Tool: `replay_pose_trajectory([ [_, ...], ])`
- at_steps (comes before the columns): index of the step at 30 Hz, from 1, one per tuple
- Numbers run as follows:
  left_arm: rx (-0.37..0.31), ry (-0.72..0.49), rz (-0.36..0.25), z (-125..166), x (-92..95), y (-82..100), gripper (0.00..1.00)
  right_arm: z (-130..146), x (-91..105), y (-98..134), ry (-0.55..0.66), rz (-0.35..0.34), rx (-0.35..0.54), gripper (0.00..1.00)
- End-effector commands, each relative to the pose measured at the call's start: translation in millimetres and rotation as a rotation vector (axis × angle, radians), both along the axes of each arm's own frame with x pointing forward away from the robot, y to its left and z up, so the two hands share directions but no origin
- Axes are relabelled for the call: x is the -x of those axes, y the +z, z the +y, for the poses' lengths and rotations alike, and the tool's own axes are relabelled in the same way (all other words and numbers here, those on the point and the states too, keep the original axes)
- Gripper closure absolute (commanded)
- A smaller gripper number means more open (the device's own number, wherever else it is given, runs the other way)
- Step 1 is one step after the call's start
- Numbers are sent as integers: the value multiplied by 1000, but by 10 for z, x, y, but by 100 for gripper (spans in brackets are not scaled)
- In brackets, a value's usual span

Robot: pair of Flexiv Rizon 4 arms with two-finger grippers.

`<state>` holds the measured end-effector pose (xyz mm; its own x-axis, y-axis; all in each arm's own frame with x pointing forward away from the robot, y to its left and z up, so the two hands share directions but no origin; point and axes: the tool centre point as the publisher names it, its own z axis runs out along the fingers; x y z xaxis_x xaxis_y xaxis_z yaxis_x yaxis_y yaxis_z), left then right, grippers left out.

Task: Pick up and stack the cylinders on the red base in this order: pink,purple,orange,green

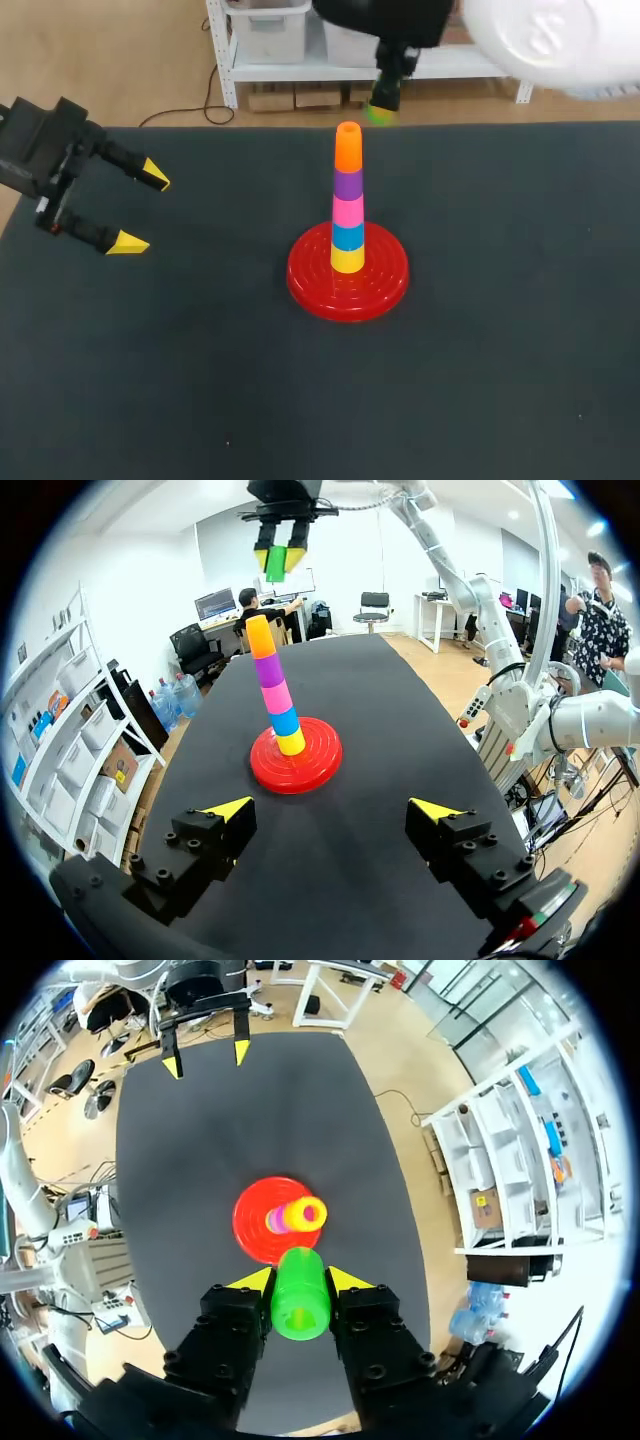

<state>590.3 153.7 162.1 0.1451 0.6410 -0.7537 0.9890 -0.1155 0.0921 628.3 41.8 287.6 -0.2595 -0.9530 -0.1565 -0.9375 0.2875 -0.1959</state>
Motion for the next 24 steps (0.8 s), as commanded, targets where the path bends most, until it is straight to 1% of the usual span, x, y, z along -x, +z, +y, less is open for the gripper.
replay_pose_trajectory([
  [1, 4, 0, -5, 5, 7, -13, 0, 143, -147, 26, 4, 64, 63, 100],
  [3, 4, 0, -5, 5, 7, -13, 0, 181, -179, 13, 9, 80, 77, 100],
  [6, 4, 0, -5, 5, 7, -13, 0, 232, -199, -19, 11, 85, 90, 100],
  [12, 4, 0, -5, 5, 7, -13, 0, 271, -213, -139, 15, 113, 92, 100],
  [19, 4, 0, -5, 5, 7, -13, 0, 265, -233, -201, 10, 124, 95, 100],
  [24, 4, 0, -5, 5, 7, -13, 0, 247, -267, -206, -1, 122, 75, 100],
])
